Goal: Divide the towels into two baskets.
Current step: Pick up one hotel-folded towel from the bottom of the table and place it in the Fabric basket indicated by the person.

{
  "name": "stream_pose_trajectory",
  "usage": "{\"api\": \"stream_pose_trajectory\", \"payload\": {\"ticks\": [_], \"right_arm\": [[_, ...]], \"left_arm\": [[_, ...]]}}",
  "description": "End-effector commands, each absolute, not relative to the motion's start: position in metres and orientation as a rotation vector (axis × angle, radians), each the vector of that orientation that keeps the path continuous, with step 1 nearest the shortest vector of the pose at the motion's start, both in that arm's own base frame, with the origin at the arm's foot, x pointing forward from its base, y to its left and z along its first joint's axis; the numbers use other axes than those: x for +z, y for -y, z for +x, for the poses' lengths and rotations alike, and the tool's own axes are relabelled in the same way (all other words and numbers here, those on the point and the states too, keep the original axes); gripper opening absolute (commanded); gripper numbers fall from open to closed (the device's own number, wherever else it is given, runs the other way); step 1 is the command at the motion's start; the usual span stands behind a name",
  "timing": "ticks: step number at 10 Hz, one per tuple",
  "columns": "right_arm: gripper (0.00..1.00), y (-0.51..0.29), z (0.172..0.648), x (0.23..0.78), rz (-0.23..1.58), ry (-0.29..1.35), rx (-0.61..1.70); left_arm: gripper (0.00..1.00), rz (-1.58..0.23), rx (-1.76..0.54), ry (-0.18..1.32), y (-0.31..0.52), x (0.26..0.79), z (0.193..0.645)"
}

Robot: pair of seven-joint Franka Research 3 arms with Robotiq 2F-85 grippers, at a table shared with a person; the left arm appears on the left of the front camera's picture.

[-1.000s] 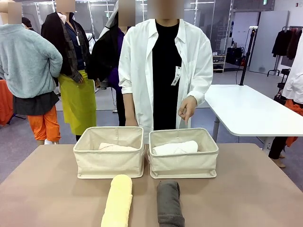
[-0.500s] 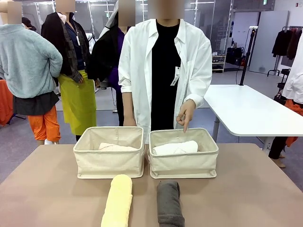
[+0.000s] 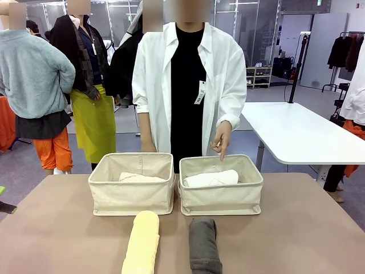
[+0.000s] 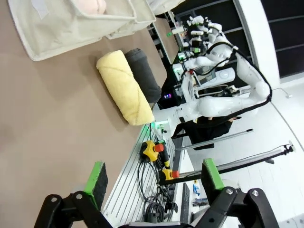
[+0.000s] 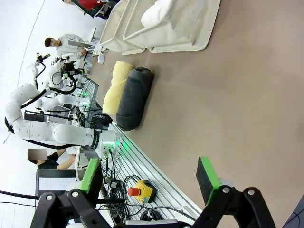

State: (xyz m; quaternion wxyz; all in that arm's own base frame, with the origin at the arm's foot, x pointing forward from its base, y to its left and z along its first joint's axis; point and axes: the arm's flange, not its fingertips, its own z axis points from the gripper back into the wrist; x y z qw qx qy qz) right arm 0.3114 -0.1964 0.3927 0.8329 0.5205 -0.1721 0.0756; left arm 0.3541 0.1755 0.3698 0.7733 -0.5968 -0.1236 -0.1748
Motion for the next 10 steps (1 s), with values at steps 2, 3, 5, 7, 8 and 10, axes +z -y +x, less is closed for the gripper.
{"api": "stream_pose_trajectory", "payload": {"ticks": [2,3,5,7,8,10], "right_arm": [[1.0,0.195,0.307,0.394,1.112,0.381,0.174],[1.0,0.195,0.307,0.394,1.112,0.381,0.174],[1.0,0.173,0.319,0.408,0.95,0.254,0.23],[1.0,0.09,0.354,0.43,0.839,0.167,0.318],[1.0,0.051,0.366,0.433,0.799,0.125,0.313],[1.0,-0.028,0.376,0.423,0.729,0.064,0.269]], "left_arm": [[1.0,-1.34,-0.378,0.316,-0.196,0.357,0.338],[1.0,-1.34,-0.378,0.316,-0.196,0.357,0.338],[1.0,-1.34,-0.378,0.316,-0.196,0.357,0.338],[1.0,-1.34,-0.378,0.316,-0.196,0.357,0.338],[1.0,-1.34,-0.378,0.316,-0.196,0.357,0.338],[1.0,-1.34,-0.378,0.316,-0.196,0.357,0.338]]}}
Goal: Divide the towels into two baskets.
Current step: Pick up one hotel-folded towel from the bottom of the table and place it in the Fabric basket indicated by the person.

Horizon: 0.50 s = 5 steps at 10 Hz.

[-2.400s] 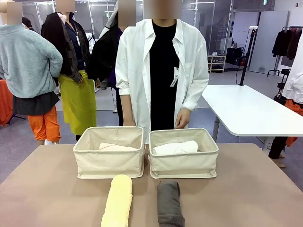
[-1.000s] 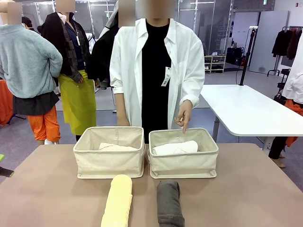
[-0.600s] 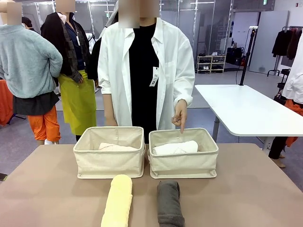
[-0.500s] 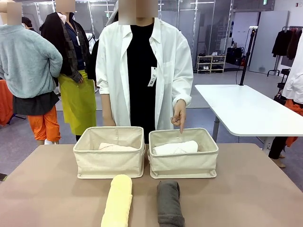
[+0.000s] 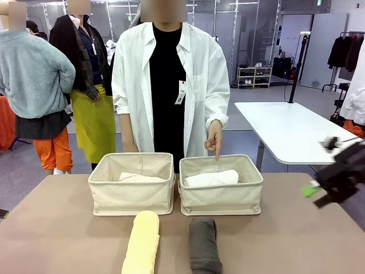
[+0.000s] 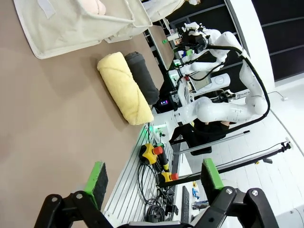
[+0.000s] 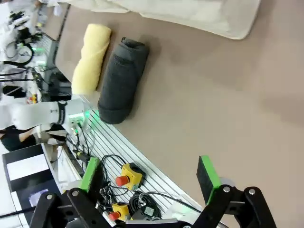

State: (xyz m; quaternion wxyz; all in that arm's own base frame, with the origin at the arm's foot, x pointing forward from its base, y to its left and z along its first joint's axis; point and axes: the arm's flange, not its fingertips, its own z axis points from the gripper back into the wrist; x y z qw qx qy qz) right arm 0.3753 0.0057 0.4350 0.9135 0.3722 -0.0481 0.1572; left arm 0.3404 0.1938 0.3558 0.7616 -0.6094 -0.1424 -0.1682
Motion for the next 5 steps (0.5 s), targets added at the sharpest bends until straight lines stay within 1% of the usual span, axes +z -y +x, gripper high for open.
{"api": "stream_pose_trajectory", "payload": {"ticks": [1,3,5], "right_arm": [[1.0,-0.064,0.375,0.414,0.671,0.041,0.257],[1.0,-0.13,0.368,0.399,0.577,0.019,0.272],[1.0,-0.173,0.352,0.391,0.532,-0.006,0.323]], "left_arm": [[1.0,-1.34,-0.378,0.316,-0.196,0.357,0.338],[1.0,-1.34,-0.378,0.316,-0.196,0.357,0.338],[1.0,-1.34,-0.378,0.316,-0.196,0.357,0.338]]}}
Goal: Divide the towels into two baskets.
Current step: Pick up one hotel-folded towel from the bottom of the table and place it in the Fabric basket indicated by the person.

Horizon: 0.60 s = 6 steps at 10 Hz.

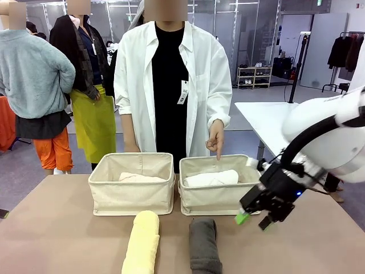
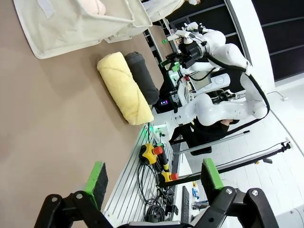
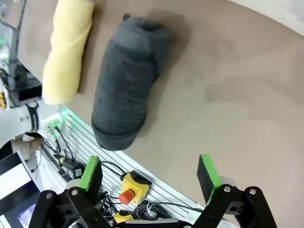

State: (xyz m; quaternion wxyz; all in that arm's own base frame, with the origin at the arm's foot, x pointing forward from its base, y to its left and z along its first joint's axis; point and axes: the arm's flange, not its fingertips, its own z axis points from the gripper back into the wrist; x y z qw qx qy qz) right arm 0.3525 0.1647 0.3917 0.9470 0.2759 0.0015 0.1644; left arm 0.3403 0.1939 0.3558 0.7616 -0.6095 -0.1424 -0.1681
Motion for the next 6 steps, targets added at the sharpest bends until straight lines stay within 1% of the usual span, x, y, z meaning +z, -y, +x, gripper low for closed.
{"api": "stream_pose_trajectory", "payload": {"ticks": [1,3,4,5,6], "right_arm": [[1.0,-0.185,0.349,0.387,0.481,-0.017,0.329],[1.0,-0.2,0.349,0.38,0.494,0.0,0.296],[1.0,-0.21,0.347,0.377,0.515,-0.003,0.355],[1.0,-0.192,0.345,0.384,0.517,-0.011,0.345],[1.0,-0.192,0.345,0.384,0.517,-0.011,0.345]], "left_arm": [[1.0,-1.34,-0.378,0.316,-0.196,0.357,0.338],[1.0,-1.34,-0.378,0.316,-0.196,0.357,0.338],[1.0,-1.34,-0.378,0.316,-0.196,0.357,0.338],[1.0,-1.34,-0.378,0.316,-0.196,0.357,0.338],[1.0,-1.34,-0.378,0.316,-0.196,0.357,0.338]]}}
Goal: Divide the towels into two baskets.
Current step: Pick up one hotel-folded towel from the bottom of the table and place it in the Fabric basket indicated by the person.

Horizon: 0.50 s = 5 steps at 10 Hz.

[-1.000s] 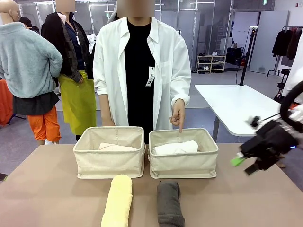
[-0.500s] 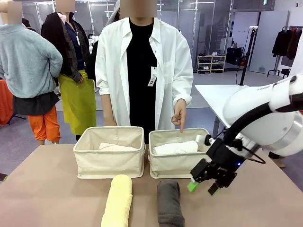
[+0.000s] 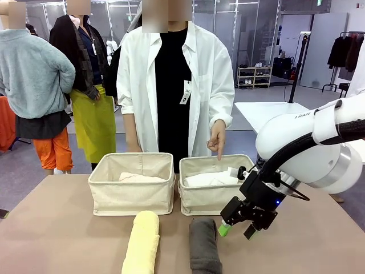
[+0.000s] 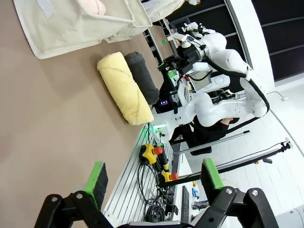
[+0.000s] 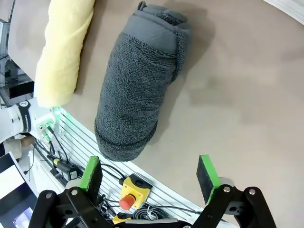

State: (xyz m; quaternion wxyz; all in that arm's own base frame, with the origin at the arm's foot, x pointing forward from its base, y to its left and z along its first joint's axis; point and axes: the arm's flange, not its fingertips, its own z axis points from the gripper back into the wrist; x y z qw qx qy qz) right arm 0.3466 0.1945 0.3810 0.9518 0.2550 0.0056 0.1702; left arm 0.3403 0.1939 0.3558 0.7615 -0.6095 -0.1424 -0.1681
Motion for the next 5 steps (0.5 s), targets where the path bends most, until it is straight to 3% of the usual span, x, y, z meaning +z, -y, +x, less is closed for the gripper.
{"api": "stream_pose_trajectory", "payload": {"ticks": [1,3,5], "right_arm": [[1.0,-0.192,0.345,0.384,0.517,-0.011,0.345],[1.0,-0.192,0.348,0.381,0.521,-0.01,0.34],[1.0,-0.226,0.355,0.384,0.47,0.026,0.192]], "left_arm": [[1.0,-1.34,-0.378,0.316,-0.196,0.357,0.338],[1.0,-1.34,-0.378,0.316,-0.196,0.357,0.338],[1.0,-1.34,-0.378,0.316,-0.196,0.357,0.338]]}}
